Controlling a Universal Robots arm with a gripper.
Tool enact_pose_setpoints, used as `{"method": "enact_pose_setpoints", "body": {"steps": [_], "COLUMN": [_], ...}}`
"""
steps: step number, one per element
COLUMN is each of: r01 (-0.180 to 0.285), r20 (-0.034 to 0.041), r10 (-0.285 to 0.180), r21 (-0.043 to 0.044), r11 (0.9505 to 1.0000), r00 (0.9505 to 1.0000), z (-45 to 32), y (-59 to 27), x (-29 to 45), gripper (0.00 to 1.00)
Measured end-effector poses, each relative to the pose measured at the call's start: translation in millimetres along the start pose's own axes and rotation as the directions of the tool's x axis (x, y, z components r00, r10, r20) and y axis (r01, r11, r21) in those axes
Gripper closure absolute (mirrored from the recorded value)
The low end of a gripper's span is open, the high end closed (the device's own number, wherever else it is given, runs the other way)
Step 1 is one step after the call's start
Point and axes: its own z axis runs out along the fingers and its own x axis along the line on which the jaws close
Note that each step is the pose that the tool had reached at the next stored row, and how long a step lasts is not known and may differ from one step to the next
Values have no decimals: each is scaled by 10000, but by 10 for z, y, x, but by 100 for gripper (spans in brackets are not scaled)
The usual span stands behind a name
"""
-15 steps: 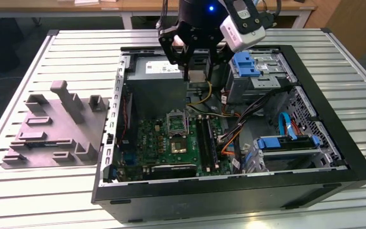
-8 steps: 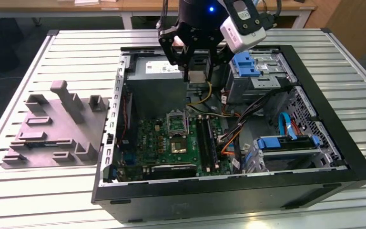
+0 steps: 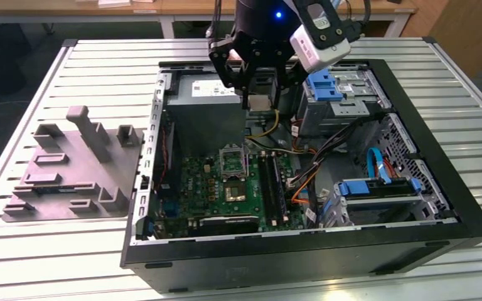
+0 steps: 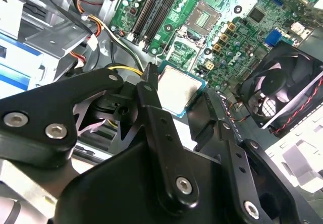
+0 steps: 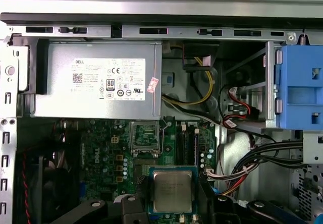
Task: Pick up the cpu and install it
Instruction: 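Place the cpu into insertion slot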
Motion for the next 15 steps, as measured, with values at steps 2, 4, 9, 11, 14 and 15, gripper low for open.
{"method": "enact_pose_setpoints", "body": {"steps": [2, 4, 9, 11, 14, 15], "r01": [1, 1, 1, 1, 1, 1], "r20": [-1, -1, -1, -1, 0, -1], "r10": [-1, -1, -1, -1, -1, -1], "r21": [2, 2, 0, 1, 1, 2], "r11": [10000, 10000, 10000, 10000, 10000, 10000], "r00": [10000, 10000, 10000, 10000, 10000, 10000], "z": [13, 26, 45, 53, 65, 69], "y": [-1, -2, -4, -6, -10, -11], "x": [-1, -1, 0, -1, -1, -1], "gripper": [53, 53, 53, 53, 53, 53]}}
